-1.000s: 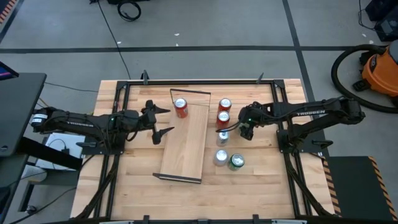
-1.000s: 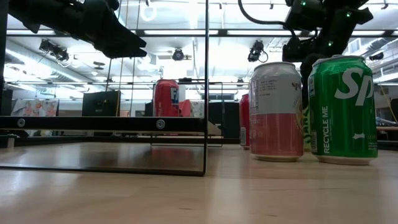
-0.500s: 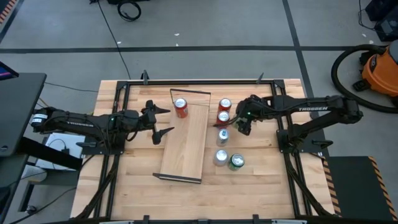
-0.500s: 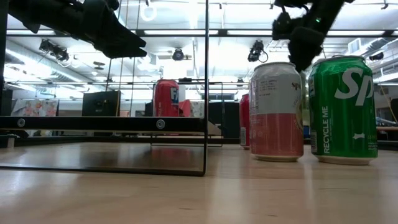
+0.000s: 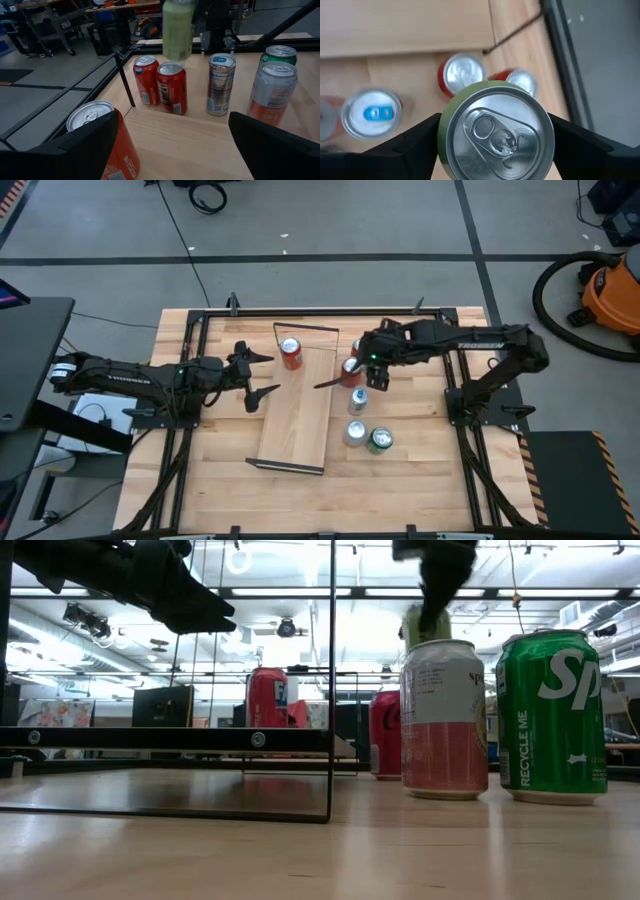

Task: Place canned beverage on shelf
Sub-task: Put the light green soda can on the shelf

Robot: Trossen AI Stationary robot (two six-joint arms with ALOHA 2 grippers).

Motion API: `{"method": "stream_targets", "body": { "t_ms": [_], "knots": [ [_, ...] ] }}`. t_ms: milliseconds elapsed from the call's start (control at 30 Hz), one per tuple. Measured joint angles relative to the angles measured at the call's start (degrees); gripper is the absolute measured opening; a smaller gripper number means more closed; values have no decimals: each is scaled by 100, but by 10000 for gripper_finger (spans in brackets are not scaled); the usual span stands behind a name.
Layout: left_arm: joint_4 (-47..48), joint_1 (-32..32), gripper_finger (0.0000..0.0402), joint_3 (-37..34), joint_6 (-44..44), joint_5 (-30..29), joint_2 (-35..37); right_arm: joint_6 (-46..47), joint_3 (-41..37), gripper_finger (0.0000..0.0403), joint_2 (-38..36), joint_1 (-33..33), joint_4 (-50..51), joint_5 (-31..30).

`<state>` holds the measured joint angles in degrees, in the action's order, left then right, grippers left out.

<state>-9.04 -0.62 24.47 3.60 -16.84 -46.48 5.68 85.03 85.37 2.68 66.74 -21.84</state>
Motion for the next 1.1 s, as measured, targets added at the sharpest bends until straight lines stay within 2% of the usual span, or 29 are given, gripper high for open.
{"method": "stream_targets", "body": {
  "t_ms": [233,433,700,833,1100],
  "knots": [
    [66,0,389,-2,-49,2,0,-604,1149,327,563,2,-30,-85],
    [72,0,389,-2,-131,2,0,-1201,1192,327,1105,7,-711,532],
    [74,0,389,-2,-153,2,0,-1828,1228,327,1767,79,-1297,655],
    [74,0,389,-2,-155,2,0,-1937,1329,327,1768,179,-1420,745],
    [105,0,389,-2,-210,2,0,-1981,1336,327,1893,587,-2154,1608]
  ]
}}
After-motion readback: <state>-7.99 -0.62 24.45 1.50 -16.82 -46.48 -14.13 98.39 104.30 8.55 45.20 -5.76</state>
